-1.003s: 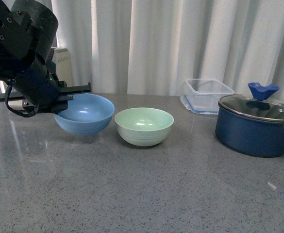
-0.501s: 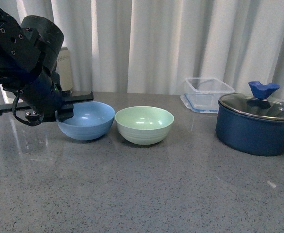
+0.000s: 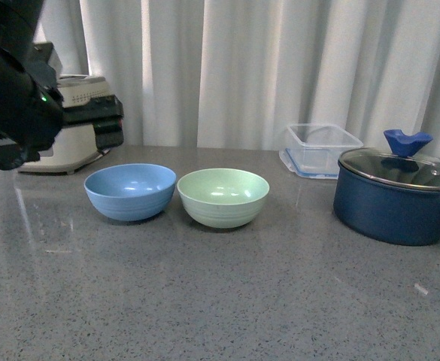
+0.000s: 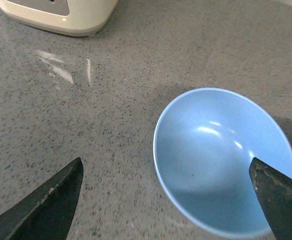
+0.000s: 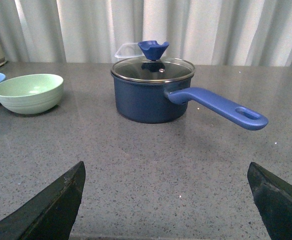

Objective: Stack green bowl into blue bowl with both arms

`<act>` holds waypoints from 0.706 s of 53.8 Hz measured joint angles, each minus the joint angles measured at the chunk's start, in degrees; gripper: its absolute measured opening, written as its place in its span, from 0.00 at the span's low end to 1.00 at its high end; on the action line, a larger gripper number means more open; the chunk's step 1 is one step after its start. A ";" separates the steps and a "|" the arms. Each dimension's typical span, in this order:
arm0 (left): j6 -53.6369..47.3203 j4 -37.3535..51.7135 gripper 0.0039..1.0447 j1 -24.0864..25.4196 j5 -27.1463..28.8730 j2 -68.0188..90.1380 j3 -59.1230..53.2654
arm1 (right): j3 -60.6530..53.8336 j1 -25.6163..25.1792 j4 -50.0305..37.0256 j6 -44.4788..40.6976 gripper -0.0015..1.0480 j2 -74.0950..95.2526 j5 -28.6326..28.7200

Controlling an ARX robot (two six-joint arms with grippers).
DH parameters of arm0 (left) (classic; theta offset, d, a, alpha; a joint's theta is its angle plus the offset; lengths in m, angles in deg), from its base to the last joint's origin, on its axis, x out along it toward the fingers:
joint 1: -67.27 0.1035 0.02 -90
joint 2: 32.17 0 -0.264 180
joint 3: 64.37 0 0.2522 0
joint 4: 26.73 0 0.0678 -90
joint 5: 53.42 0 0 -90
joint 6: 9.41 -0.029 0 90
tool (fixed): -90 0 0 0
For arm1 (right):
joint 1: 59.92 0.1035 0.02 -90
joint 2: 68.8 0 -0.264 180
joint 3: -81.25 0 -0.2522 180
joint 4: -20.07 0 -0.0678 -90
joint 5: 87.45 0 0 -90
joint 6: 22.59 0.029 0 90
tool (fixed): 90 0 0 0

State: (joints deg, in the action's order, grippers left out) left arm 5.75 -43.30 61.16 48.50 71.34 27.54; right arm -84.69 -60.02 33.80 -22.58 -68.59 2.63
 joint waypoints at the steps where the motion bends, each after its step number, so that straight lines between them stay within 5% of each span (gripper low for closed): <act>1: -0.09 0.28 0.93 0.00 -0.17 -0.94 -0.87 | 0.00 0.00 0.00 0.00 0.90 0.00 -0.02; 25: -4.55 1.66 0.94 -3.34 2.97 -35.60 -36.39 | 0.00 -0.02 0.00 0.00 0.90 0.00 -0.02; 38: -4.59 1.53 0.94 -3.50 3.23 -37.22 -37.66 | 0.00 0.00 0.00 0.00 0.90 0.00 0.00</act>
State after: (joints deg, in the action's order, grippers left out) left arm 1.16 -41.77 57.66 51.74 34.12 -10.12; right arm -84.69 -60.02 33.80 -22.58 -68.59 2.63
